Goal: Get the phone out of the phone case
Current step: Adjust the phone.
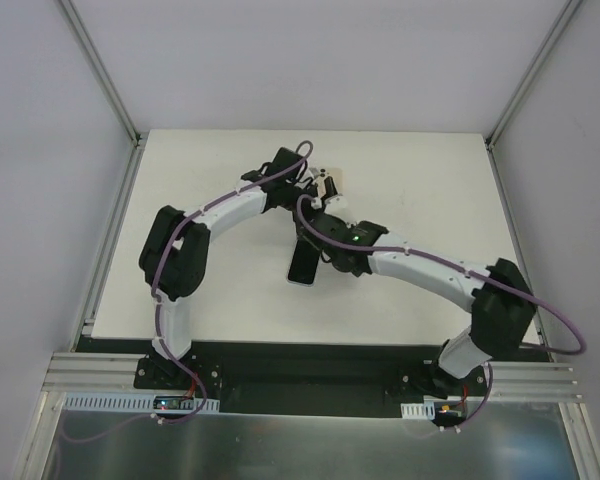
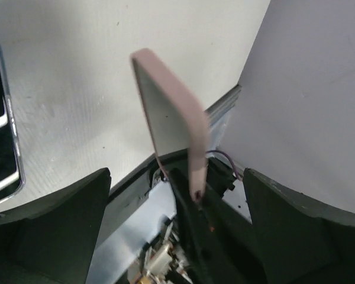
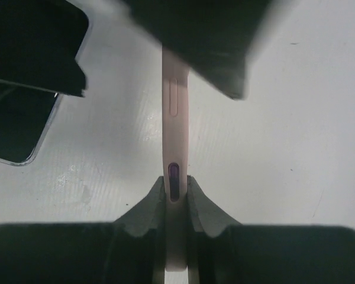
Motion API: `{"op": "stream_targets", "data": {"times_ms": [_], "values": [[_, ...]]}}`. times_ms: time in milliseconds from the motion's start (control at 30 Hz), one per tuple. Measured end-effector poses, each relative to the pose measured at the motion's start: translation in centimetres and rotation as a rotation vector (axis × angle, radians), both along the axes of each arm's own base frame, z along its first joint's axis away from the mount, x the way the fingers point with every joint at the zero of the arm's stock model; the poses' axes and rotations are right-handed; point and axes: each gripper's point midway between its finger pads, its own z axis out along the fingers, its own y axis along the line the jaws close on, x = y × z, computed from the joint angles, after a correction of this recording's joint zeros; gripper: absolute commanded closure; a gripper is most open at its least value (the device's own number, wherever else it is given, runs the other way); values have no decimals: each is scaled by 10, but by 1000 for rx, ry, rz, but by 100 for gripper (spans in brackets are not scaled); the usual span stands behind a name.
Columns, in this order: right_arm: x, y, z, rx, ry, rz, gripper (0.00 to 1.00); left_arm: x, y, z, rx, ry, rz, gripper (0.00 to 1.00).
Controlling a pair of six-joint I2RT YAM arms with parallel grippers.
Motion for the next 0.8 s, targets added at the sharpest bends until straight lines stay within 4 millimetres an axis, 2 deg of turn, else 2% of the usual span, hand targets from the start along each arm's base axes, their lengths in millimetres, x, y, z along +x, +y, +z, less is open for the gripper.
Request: {"op": "stream_targets", "data": {"times_ms": [200,267,333,433,533,633,800], "values": [[8,-21,55,346,-46,-102,99,9,13,60,-90,-164,8,1],[10,-30,65,458,-53,-135,99,12,18,76,-130,-223,12,1],[9,-38,65,586,-40,-167,99,13,24,89,-182,-272,15,1],[3,-46,54,747,-1,-209,99,13,32,92,-275,-310,39,1],[-3,-39,50,896,59,-215,99,13,38,79,-343,-269,88,1],[0,-22,57,1047,101,-193,99,13,39,74,-386,-251,100,1],[4,-3,76,1236,139,-152,99,12,40,85,-414,-318,83,1]]}}
